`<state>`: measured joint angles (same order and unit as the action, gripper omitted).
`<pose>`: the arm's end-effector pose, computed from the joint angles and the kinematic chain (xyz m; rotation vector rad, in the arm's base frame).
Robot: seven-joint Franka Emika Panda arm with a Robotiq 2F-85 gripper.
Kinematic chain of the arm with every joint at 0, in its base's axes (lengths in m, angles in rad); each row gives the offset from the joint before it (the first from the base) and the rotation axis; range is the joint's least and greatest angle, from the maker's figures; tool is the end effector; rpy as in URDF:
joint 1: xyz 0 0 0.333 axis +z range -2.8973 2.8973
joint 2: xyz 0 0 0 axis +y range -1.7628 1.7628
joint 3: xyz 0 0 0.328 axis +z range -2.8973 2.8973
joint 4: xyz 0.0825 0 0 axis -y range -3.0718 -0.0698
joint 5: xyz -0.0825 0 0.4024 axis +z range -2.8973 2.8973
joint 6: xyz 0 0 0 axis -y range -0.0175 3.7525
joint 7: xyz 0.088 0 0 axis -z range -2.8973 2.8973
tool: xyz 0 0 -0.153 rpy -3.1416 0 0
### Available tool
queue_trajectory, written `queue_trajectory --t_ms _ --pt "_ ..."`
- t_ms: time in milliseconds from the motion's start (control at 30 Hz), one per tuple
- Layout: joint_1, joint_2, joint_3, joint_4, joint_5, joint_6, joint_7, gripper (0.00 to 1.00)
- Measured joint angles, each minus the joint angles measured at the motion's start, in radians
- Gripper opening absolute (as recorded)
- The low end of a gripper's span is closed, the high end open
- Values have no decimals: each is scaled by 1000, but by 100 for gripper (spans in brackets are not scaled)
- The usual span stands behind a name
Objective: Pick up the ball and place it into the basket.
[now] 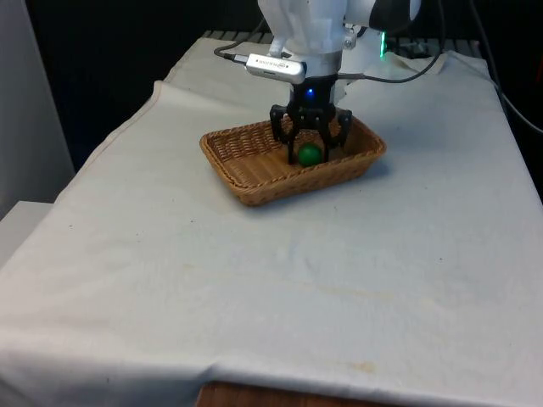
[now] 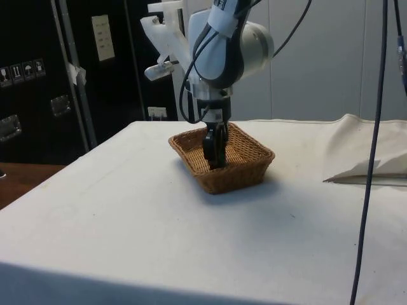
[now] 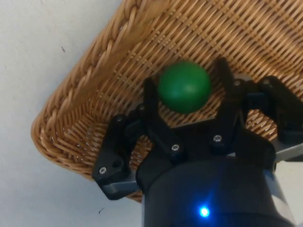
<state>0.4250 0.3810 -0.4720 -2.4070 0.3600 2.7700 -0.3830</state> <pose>0.5065 -0.0537 0.1266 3.0976 0.0533 0.0626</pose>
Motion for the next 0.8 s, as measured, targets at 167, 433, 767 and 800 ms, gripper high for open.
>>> queue_trajectory --t_ms 167,433,767,800 --pt "0 1 0 0 0 0 0 83" --pt "0 1 0 0 -1 0 0 100" --pt "1 -59 -23 0 -11 -35 1 100" --pt "1 -59 -23 0 -11 -35 1 100"
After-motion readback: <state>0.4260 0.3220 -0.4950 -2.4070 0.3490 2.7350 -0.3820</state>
